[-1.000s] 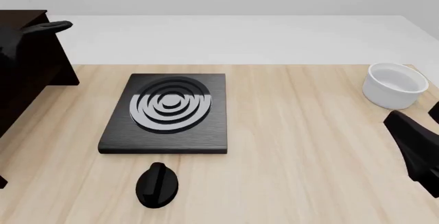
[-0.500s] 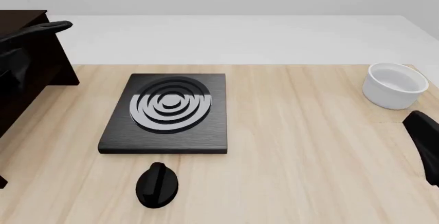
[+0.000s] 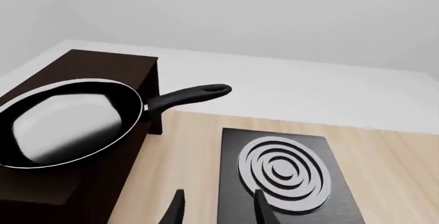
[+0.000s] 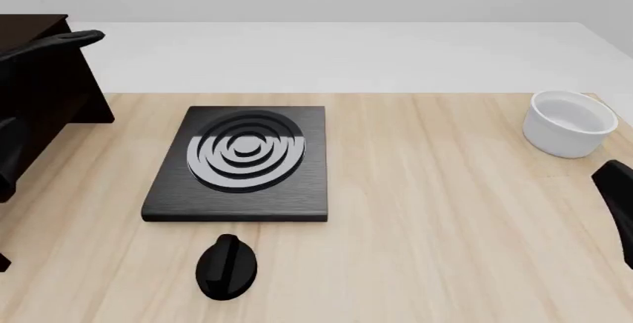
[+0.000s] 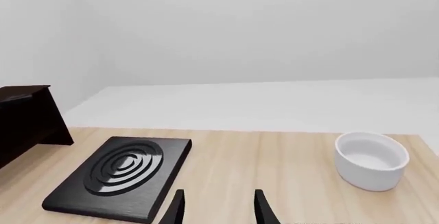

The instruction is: Put the frying pan on the cabinet shelf.

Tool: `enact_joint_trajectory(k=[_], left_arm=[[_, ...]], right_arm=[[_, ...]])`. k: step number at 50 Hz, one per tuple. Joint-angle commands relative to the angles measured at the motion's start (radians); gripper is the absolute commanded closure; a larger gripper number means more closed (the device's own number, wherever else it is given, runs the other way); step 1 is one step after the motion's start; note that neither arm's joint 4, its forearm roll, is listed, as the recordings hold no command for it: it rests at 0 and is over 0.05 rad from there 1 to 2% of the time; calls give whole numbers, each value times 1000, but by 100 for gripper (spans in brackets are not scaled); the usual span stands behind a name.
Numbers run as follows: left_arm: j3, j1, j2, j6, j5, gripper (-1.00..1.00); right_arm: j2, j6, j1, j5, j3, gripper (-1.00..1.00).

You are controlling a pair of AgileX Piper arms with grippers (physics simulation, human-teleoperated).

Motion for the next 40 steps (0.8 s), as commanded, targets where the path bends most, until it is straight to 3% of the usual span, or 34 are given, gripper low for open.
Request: enact_joint_trajectory(k=[1,20,27,29,40], left_arm=[[39,-1,-124,-2,84,-100],[-37,-67,-261,53,298,-100],[-48,-77,-286,3,353,-100],[-65,-72,-296,41,378,-100],[-95,-71,-333,55,457,-100]], right_arm=[[-2,10,-11,5,0,-100],[40,5,10,-11,3,-100],[54,-2,20,-17,3,-100],[51,3,16,-15,3,-100],[30,10,9,-30,39,-100]])
